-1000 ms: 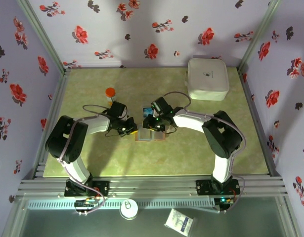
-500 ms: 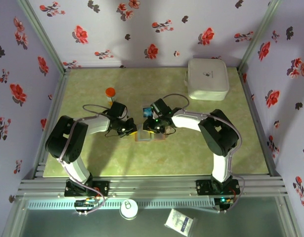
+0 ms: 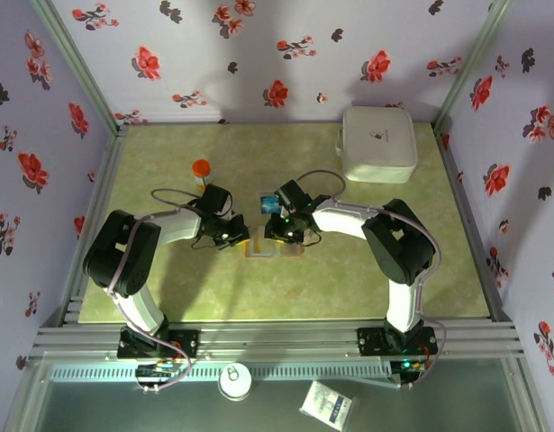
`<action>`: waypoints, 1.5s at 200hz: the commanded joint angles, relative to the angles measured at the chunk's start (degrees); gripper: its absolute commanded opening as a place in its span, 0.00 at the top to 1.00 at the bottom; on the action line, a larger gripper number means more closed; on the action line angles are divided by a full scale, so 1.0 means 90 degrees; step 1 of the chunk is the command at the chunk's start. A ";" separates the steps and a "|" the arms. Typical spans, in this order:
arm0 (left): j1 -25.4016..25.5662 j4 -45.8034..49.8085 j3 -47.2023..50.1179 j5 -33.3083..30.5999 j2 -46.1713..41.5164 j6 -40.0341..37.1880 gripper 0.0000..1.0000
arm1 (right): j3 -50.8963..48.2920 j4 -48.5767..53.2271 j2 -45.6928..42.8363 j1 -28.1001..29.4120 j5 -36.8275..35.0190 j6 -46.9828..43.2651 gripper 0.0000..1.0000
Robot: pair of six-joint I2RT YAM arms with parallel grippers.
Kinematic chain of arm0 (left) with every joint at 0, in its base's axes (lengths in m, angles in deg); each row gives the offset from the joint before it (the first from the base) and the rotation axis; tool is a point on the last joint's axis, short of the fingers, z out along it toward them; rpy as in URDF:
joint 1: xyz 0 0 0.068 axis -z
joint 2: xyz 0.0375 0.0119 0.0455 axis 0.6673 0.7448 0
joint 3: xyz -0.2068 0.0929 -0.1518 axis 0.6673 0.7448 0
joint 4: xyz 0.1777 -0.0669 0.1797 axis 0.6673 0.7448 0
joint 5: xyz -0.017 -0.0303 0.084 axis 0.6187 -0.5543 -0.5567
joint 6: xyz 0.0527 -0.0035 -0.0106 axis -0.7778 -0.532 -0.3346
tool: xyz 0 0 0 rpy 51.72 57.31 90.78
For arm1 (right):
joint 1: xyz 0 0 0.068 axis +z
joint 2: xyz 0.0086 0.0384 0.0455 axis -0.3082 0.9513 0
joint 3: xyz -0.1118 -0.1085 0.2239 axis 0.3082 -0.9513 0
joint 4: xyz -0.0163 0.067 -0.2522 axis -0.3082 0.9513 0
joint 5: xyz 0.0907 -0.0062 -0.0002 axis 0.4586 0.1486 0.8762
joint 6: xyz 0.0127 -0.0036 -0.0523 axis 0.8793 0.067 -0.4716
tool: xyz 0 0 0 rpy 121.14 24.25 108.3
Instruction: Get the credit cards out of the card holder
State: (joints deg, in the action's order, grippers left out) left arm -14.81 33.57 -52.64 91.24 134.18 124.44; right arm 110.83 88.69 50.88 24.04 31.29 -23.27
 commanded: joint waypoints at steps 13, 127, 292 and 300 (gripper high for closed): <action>-0.0036 0.0319 -0.0069 -0.0278 0.0184 -0.0191 1.00 | 0.0006 0.0262 -0.0108 0.0011 -0.0227 -0.0062 0.71; -0.0010 -0.0381 0.0225 0.0236 -0.0710 0.0629 0.95 | -0.0210 -0.0117 -0.0098 -0.0003 -0.0068 0.0128 0.72; 0.0244 -0.1378 0.0392 0.0827 0.0074 0.1288 0.80 | -0.0339 -0.0338 -0.0156 -0.0007 0.0029 0.0221 0.72; 0.0252 -0.1363 0.0367 0.0826 0.0086 0.1288 0.80 | -0.0341 -0.0358 -0.0148 -0.0008 0.0038 0.0229 0.72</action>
State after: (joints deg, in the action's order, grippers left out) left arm -13.15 21.50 -49.38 97.84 133.85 135.74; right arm 108.98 85.33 50.73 24.02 31.47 -22.12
